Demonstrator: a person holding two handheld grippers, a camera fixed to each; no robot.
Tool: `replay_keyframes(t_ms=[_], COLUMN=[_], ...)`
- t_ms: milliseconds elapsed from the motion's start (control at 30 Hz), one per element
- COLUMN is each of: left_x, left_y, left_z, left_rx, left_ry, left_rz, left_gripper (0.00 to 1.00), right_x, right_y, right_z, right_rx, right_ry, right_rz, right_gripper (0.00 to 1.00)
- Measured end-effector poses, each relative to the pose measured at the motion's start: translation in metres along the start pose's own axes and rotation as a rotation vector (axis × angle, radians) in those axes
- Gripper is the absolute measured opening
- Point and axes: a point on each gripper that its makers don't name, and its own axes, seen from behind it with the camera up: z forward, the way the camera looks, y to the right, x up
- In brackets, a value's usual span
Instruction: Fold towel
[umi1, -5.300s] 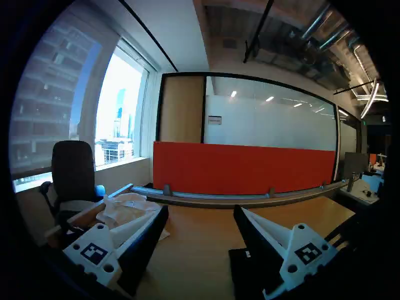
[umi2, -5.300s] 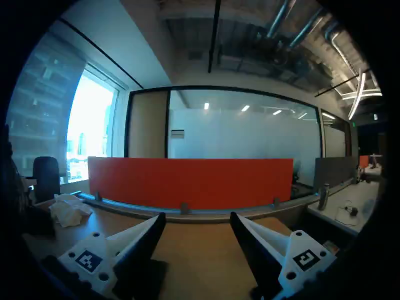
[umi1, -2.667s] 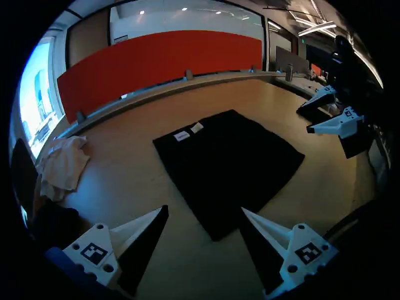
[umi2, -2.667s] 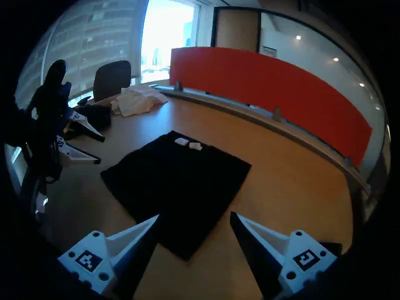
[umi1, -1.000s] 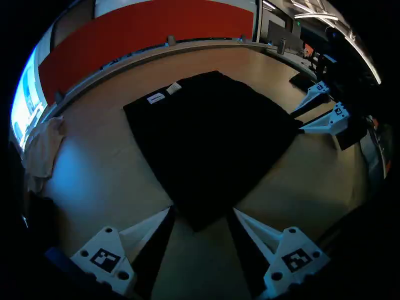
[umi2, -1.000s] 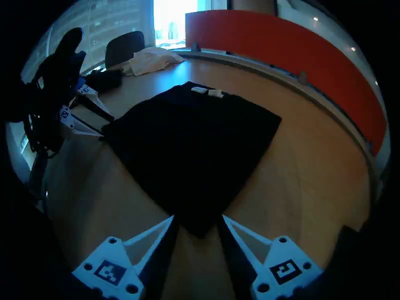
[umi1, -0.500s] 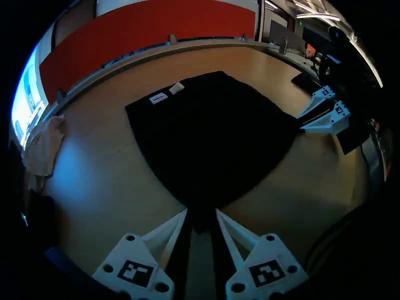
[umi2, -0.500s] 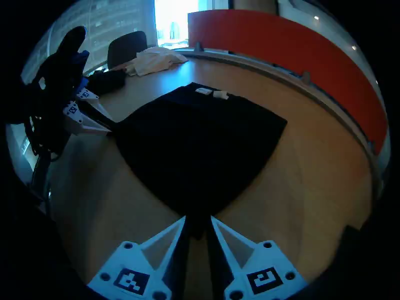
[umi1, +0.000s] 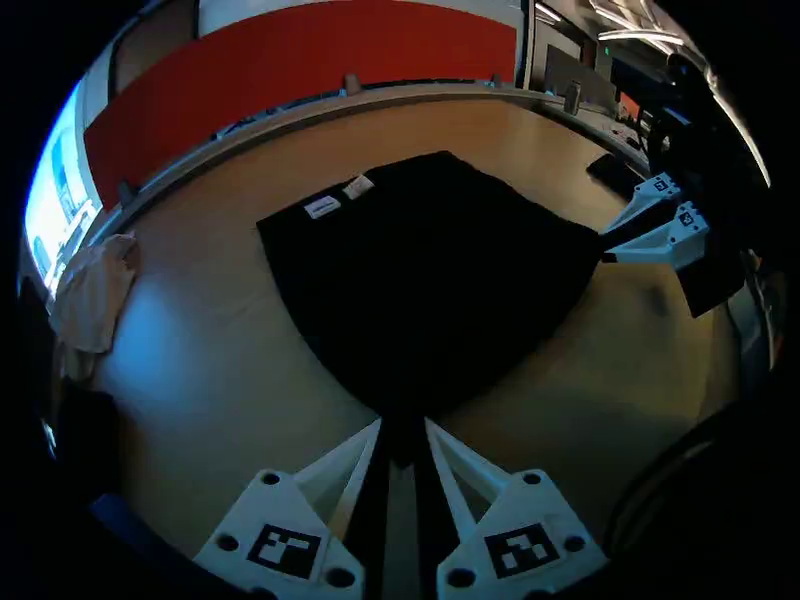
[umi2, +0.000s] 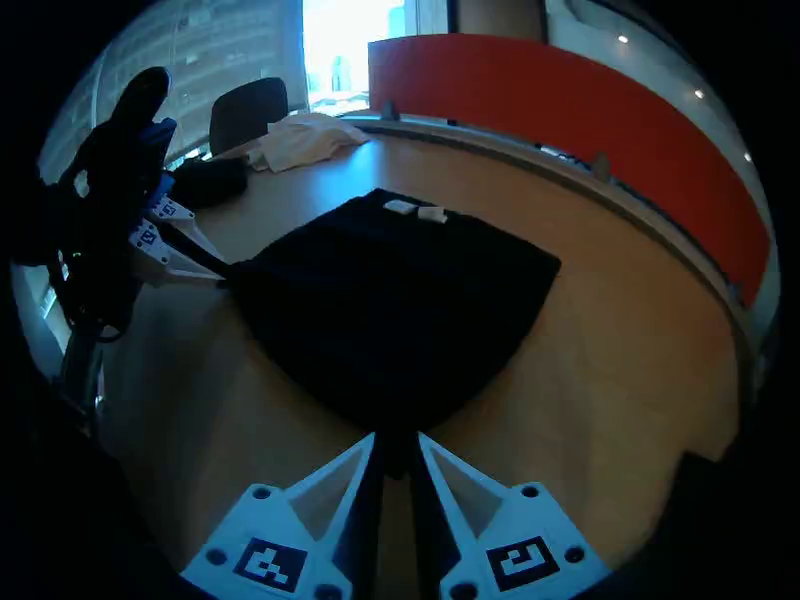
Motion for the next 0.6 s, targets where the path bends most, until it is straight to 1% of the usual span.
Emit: replay_keyframes(t_ms=[267, 600], left_x=[0.02, 0.044], left_y=[-0.001, 0.004], left_z=[-0.022, -0.056], left_rx=[0.016, 0.024], left_ry=[0.034, 0.065], left_rz=[-0.009, -0.017], left_gripper=[0.14, 0.13], right_x=[0.023, 0.053], right_y=[0.001, 0.0], right_z=[-0.02, -0.053], right_rx=[-0.015, -0.028], right_ry=[0.047, 0.098], right_rz=[-0.002, -0.015], right_gripper=[0.15, 0.15])
